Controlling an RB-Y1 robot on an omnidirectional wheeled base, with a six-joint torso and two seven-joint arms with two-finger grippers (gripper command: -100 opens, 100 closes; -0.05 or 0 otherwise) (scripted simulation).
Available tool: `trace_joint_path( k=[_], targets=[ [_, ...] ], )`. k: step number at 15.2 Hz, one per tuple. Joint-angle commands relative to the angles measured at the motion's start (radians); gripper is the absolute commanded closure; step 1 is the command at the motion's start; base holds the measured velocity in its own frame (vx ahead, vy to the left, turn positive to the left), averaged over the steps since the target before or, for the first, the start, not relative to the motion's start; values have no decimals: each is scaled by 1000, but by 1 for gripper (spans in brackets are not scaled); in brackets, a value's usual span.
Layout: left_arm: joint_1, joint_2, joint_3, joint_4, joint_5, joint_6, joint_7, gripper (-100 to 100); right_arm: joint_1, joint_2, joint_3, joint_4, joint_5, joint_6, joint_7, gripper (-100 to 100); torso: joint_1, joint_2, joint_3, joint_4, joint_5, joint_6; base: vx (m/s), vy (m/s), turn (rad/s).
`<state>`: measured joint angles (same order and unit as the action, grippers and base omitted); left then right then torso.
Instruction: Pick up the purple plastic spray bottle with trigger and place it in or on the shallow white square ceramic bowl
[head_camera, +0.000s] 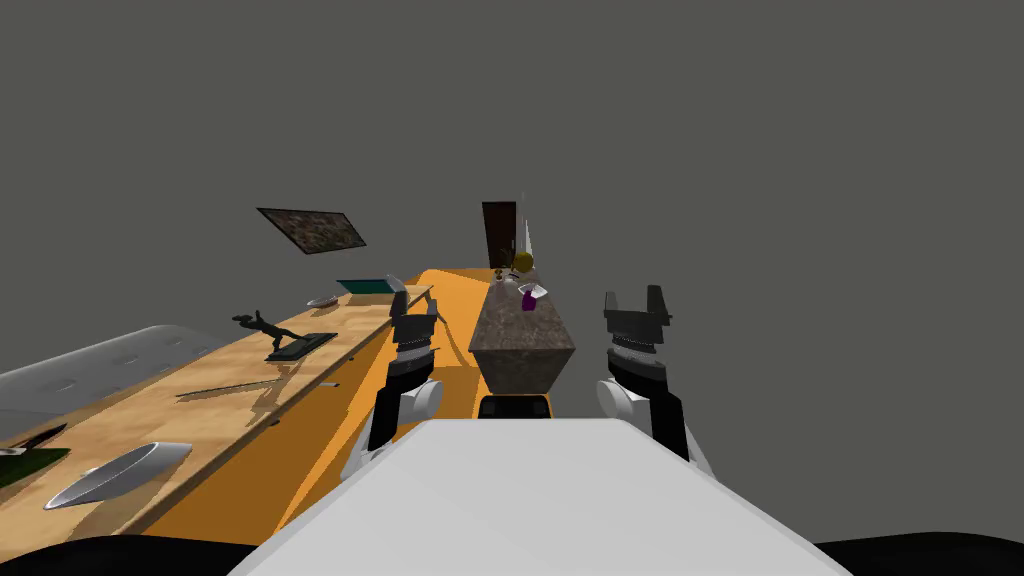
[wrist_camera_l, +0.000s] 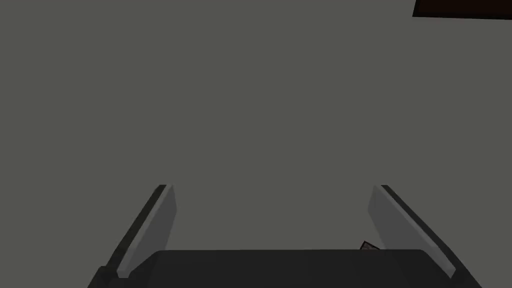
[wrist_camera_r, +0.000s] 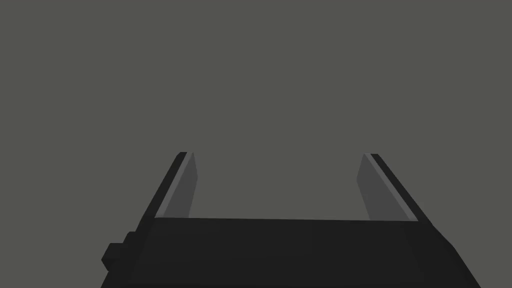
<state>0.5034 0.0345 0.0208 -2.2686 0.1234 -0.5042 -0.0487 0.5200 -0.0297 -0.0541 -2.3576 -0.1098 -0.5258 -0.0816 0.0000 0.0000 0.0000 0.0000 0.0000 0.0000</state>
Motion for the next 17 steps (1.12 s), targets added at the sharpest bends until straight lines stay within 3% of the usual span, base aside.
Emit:
trace_joint_path(
  k=[1,4,7,11,13,16,17],
  targets=[
    [0,0,0,0,0,0,0,0,9,-35,3,5,14,5,-9,-100,0,0,0,0,0,0,-12,44,-150],
    [0,0,0,0,0,0,0,0,30,-77,9,22,46,25,-30,-100,9,3,1,0,2,1,-50,162,-252],
    [0,-1,0,0,0,0,0,0,50,-99,11,41,77,48,-49,-100,20,7,4,1,4,1,-92,270,-303],
    [0,-1,0,0,0,0,0,0,84,-129,8,81,134,102,-80,-100,24,4,2,1,5,1,-57,281,-248],
    [0,-1,0,0,0,0,0,0,109,-149,0,115,178,152,-103,-100,23,3,2,1,5,0,-65,291,-232],
    [0,-1,-1,0,0,0,0,0,122,-160,-6,134,202,181,-114,-100,24,0,0,0,5,0,-22,299,-158],
    [0,-1,-1,0,0,0,0,0,135,-172,-12,155,226,212,-125,-100,24,-1,-1,0,5,0,-11,288,-164]
  ],
)
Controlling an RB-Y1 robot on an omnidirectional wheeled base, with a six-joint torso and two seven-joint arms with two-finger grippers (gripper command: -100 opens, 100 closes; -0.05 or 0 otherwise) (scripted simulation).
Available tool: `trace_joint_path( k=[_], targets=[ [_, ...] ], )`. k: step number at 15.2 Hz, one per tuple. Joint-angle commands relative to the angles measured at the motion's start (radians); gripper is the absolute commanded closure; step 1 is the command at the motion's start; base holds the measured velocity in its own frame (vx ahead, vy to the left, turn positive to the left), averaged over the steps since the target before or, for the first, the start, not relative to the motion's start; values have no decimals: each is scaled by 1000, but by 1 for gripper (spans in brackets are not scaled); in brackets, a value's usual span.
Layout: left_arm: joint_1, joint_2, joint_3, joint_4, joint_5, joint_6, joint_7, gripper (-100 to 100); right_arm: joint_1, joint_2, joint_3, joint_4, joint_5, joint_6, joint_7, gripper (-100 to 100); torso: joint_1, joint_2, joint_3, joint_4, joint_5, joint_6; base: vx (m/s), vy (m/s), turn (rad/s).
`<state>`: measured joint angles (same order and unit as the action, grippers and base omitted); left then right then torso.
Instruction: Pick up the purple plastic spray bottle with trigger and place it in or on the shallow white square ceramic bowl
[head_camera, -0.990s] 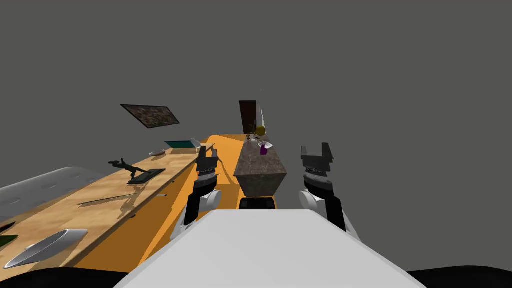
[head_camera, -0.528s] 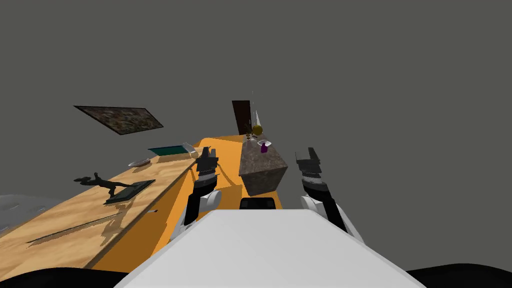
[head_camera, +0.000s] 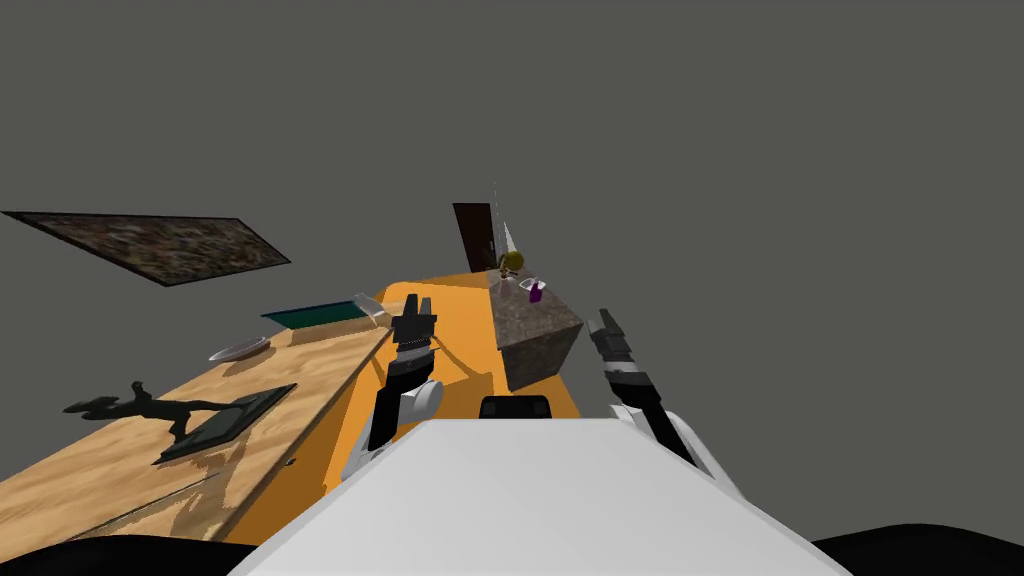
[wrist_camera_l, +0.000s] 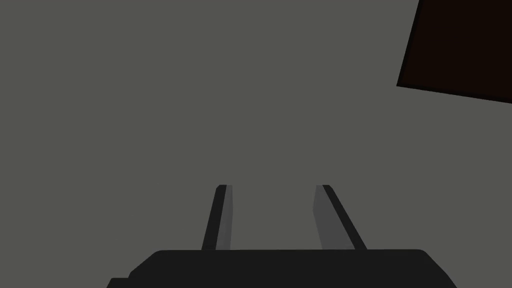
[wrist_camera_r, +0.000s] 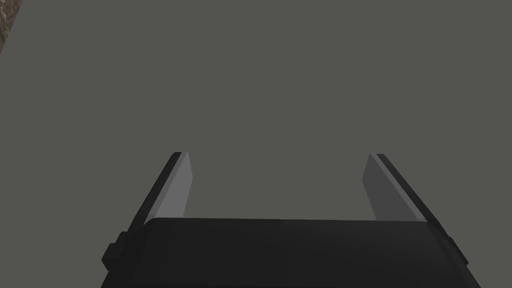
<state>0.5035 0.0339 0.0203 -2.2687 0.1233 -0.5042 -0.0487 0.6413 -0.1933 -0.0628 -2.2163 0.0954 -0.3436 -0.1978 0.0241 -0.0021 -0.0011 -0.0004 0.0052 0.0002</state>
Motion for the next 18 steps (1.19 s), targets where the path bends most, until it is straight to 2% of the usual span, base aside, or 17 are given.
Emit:
trace_joint_path(
  k=[1,2,3,4,5,8,9,12,13,14,15,16,17,18],
  targets=[
    [0,0,0,0,0,0,0,0,14,-9,-4,13,21,30,-8,-100,0,0,0,0,0,0,-13,283,-136],
    [0,0,0,0,0,0,0,0,26,-22,-12,36,46,64,-19,-100,0,0,0,0,0,0,-20,297,-152],
    [0,0,0,0,0,0,0,0,26,-22,-12,36,46,64,-19,-100,0,0,0,0,0,0,-34,270,-138],
    [0,0,0,0,0,0,0,0,39,-36,-21,59,71,97,-30,-100,-1,0,0,0,0,0,-24,300,-104],
    [0,0,0,0,0,0,0,0,39,-36,-21,59,71,100,-30,-100,0,0,0,0,0,0,-6,299,-107],
    [0,0,0,0,0,0,0,0,63,-70,-43,108,122,167,-50,-100,-2,-2,-1,-1,0,0,4,271,-123],
    [0,0,0,0,0,0,0,0,63,-70,-43,108,122,179,-50,-100,-2,-4,-2,-1,0,0,25,279,-69],
    [0,0,0,0,0,0,0,0,85,-110,-68,159,174,246,-69,-100,0,-8,-4,-2,0,-1,64,324,-72],
    [0,0,0,0,0,0,0,0,85,-110,-68,159,174,264,-69,-100,3,-8,-5,-2,1,0,47,362,-64],
    [0,0,0,0,0,0,0,0,96,-133,-82,186,199,290,-78,-100,4,-8,-4,-2,1,0,89,349,-46],
    [0,0,0,0,0,0,0,0,96,-133,-82,186,199,307,-78,-100,4,-9,-5,-2,1,0,102,291,-50],
    [0,0,0,0,0,0,0,0,96,-133,-82,186,199,309,-78,-100,2,-11,-6,-2,1,-1,65,167,-24],
    [0,0,0,0,0,0,0,0,105,-158,-96,212,224,352,-86,-100,-5,-10,-6,-2,0,-1,50,176,4],
    [0,0,0,0,0,0,0,0,105,-158,-96,212,224,354,-86,-100,-7,-9,-5,-2,-1,-1,66,210,-7]
  ],
)
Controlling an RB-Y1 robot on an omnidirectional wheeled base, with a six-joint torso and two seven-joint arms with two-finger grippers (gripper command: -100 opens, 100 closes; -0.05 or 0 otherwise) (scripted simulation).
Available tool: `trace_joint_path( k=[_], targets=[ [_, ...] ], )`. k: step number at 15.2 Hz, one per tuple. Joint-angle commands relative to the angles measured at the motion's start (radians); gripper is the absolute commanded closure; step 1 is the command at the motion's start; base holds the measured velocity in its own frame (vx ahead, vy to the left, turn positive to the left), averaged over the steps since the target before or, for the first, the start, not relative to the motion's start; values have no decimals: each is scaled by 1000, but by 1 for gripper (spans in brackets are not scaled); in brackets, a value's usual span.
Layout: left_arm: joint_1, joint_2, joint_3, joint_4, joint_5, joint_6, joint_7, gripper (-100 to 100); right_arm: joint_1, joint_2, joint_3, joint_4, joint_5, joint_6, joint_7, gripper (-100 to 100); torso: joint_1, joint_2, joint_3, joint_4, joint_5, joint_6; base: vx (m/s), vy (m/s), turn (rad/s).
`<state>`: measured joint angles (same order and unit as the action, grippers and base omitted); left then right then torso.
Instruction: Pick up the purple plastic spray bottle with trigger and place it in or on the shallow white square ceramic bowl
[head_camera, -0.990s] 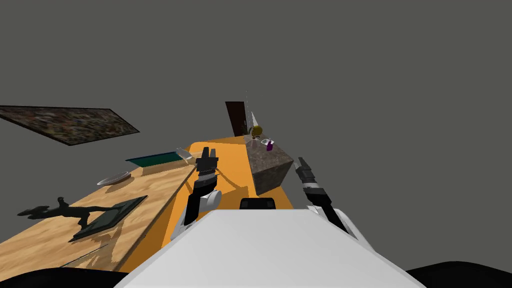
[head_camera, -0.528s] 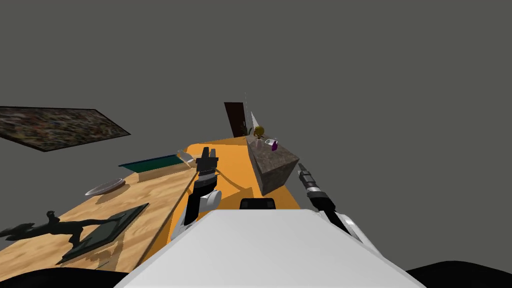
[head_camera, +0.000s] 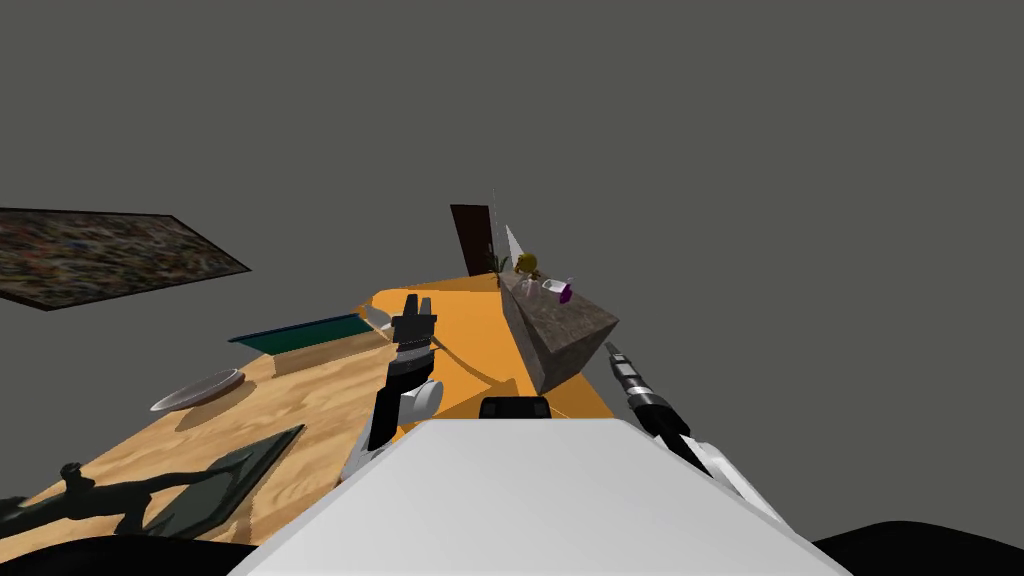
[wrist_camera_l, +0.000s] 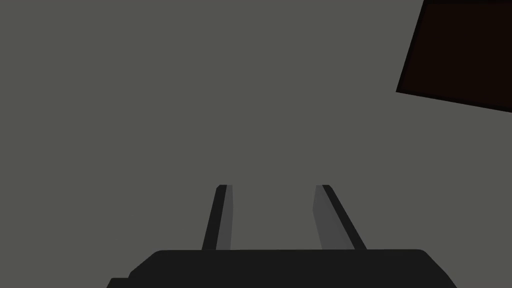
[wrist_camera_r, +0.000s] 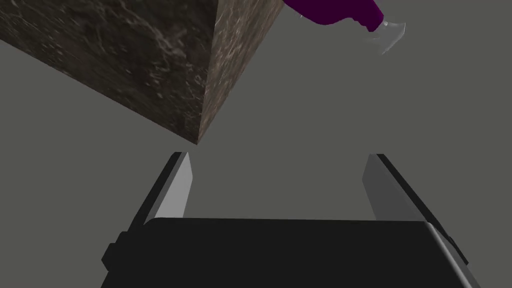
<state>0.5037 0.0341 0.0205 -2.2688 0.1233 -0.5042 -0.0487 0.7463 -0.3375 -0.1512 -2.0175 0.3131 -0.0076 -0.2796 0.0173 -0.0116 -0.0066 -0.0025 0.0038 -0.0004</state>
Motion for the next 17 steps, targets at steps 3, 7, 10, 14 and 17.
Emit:
trace_joint_path(
  k=[3,7,10,14,17],
  targets=[
    [0,0,0,0,0,0,0,0,18,-66,-37,68,55,88,-19,-100,4,-2,-1,0,1,0,115,278,-8],
    [0,0,0,0,0,0,0,0,27,-94,-53,95,78,160,-26,-100,0,-7,-4,-1,0,0,154,208,13],
    [0,0,0,0,0,0,0,0,40,-150,-86,149,121,231,-38,-100,0,-8,-5,-2,0,0,172,222,52],
    [0,0,0,0,0,0,0,0,46,-178,-102,176,141,303,-42,-100,-2,-9,-5,-2,0,-1,194,185,47],
    [0,0,0,0,0,0,0,0,54,-234,-131,229,176,374,-51,-100,-2,-12,-7,-3,0,-1,245,179,96]
  ],
)
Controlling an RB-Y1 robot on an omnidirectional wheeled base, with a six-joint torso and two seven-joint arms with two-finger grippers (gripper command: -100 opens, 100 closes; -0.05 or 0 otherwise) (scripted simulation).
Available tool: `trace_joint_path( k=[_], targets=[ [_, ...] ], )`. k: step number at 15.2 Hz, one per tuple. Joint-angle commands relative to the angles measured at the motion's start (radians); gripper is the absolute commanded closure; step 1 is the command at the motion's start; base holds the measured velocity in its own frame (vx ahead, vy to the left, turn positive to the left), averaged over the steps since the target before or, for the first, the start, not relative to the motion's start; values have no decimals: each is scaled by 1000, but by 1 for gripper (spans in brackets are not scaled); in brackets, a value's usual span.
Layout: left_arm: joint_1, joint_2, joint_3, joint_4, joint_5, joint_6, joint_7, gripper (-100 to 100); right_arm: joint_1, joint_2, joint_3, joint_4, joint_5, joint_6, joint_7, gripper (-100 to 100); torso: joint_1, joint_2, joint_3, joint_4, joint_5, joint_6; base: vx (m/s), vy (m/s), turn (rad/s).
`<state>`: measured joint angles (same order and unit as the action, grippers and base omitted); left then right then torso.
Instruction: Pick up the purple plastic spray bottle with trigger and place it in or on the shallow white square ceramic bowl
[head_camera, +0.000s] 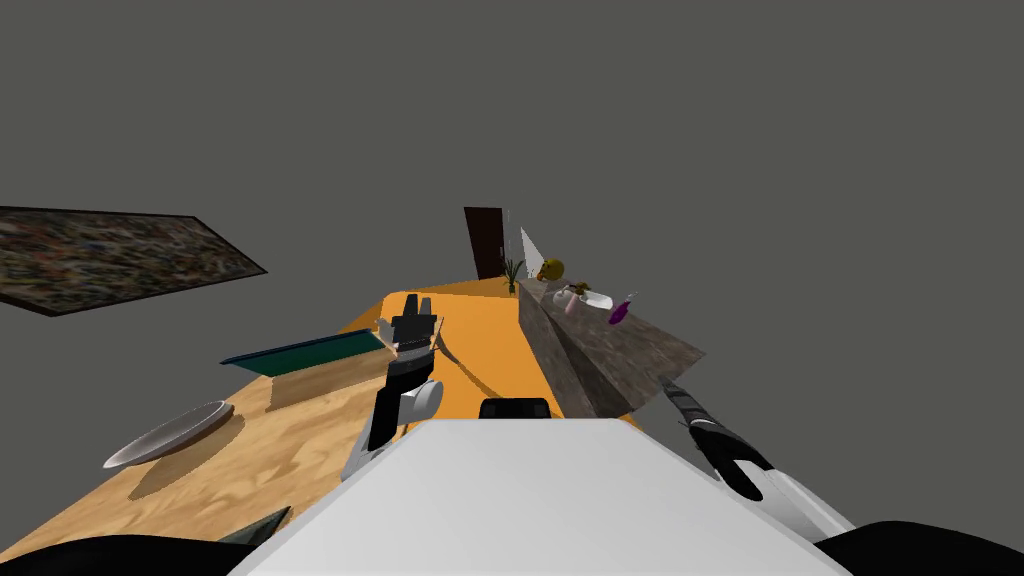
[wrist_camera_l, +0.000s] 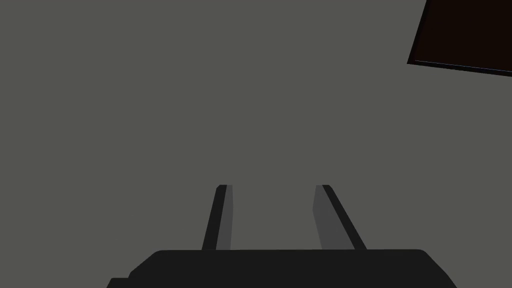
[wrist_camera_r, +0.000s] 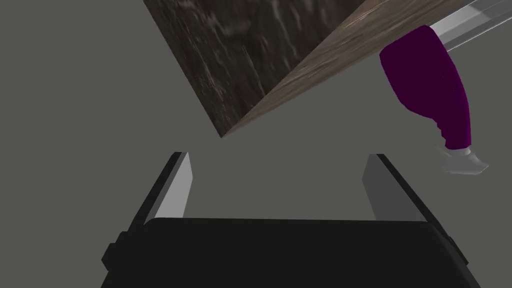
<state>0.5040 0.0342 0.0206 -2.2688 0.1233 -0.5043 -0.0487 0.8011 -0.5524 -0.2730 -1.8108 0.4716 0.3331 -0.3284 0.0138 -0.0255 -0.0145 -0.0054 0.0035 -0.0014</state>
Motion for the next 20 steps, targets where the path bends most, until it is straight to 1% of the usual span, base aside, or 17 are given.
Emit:
trace_joint_path(
  k=[1,2,3,4,5,6,7,8,9,10,11,12,15,16,17,18,20],
  targets=[
    [0,0,0,0,0,0,0,0,-1,-19,-9,22,18,50,-2,-100,0,0,0,0,0,0,258,144,108],
    [0,0,0,0,0,0,0,0,-1,-19,-9,22,18,54,-2,-100,-1,-1,0,0,0,0,220,114,32],
    [0,0,0,0,0,0,0,0,1,-45,-23,48,33,86,-5,-100,-2,1,0,0,0,1,235,109,91],
    [0,0,0,0,0,0,0,0,1,-45,-23,48,33,98,-5,-100,-3,1,0,0,-1,0,260,111,114],
    [0,0,0,0,0,0,0,0,3,-71,-35,73,47,130,-8,-100,-3,0,0,0,-1,0,298,138,160],
    [0,0,0,0,0,0,0,0,3,-71,-35,73,47,140,-8,-100,-3,-2,-1,0,-1,0,300,134,118],
    [0,0,0,0,0,0,0,0,4,-95,-47,98,59,171,-10,-100,-2,-3,-2,-1,-1,0,296,150,137],
    [0,0,0,0,0,0,0,0,4,-95,-47,98,59,181,-10,-100,-1,-3,-2,-1,0,0,294,123,120],
    [0,0,0,0,0,0,0,0,4,-117,-59,122,70,211,-12,-100,-2,-3,-2,-1,0,0,303,96,132],
    [0,0,0,0,0,0,0,0,4,-117,-59,122,70,220,-12,-100,-3,-4,-2,-1,-1,0,292,86,131],
    [0,0,0,0,0,0,0,0,4,-139,-70,145,79,251,-13,-100,-4,-3,-2,-1,-1,0,288,57,151],
    [0,0,0,0,0,0,0,0,4,-139,-70,145,79,257,-13,-100,-6,-3,-2,-1,-1,0,261,25,117],
    [0,0,0,0,0,0,0,0,5,-177,-90,188,93,315,-15,-100,-8,-2,-1,-1,-2,0,271,35,135],
    [0,0,0,0,0,0,0,0,5,-177,-90,188,93,323,-15,-100,-8,-2,-1,0,-2,0,217,19,100],
    [0,0,0,0,0,0,0,0,6,-193,-99,208,99,352,-15,-100,-8,1,0,0,-2,0,204,13,102],
    [0,0,0,0,0,0,0,0,6,-193,-99,208,99,352,-15,-100,-9,2,1,0,-2,0,188,3,84],
    [0,0,0,0,0,0,0,0,10,-218,-116,242,106,398,-15,-100,-10,5,3,1,-2,1,173,-36,79]
  ],
)
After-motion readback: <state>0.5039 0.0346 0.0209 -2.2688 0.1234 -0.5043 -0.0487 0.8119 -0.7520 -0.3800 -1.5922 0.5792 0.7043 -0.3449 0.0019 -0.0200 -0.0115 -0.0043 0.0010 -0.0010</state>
